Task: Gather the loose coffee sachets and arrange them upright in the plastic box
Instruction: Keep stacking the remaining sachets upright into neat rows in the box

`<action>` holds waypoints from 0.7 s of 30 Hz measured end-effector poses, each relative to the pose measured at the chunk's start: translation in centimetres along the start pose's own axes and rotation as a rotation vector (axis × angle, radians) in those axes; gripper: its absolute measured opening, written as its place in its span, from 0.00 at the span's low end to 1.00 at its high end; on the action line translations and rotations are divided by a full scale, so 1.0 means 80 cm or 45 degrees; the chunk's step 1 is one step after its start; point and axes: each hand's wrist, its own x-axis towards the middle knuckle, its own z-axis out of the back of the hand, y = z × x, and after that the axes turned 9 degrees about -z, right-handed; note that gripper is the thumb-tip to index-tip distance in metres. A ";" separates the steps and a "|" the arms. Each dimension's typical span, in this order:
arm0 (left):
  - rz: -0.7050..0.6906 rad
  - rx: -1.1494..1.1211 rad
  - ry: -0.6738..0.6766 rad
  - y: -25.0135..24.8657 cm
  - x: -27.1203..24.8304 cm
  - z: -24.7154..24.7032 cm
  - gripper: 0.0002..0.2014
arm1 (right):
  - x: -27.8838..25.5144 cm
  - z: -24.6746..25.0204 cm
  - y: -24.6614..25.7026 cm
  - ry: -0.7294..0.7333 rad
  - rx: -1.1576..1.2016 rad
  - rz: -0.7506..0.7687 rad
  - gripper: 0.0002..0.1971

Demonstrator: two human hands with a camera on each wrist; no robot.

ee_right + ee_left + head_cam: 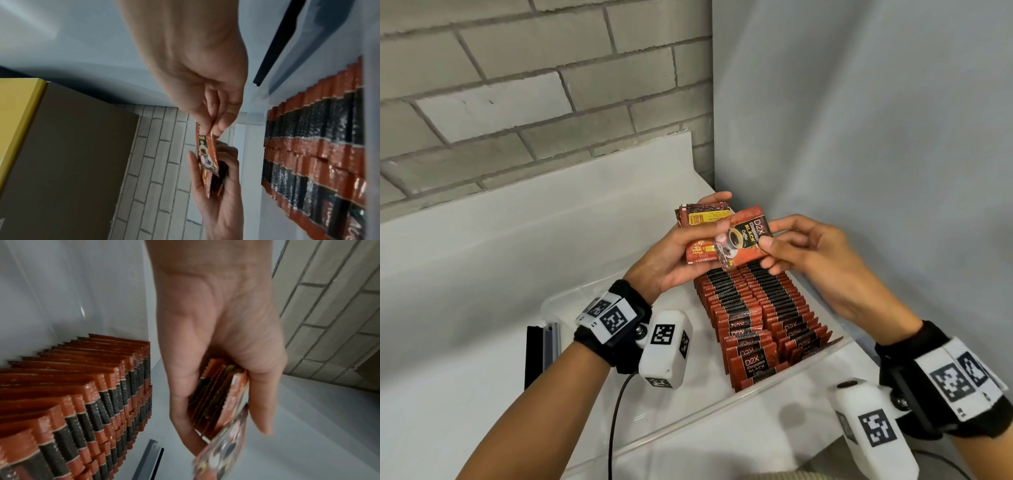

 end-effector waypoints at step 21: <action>0.040 -0.071 -0.182 -0.004 0.000 0.005 0.20 | -0.036 0.013 -0.022 0.775 -1.439 0.128 0.06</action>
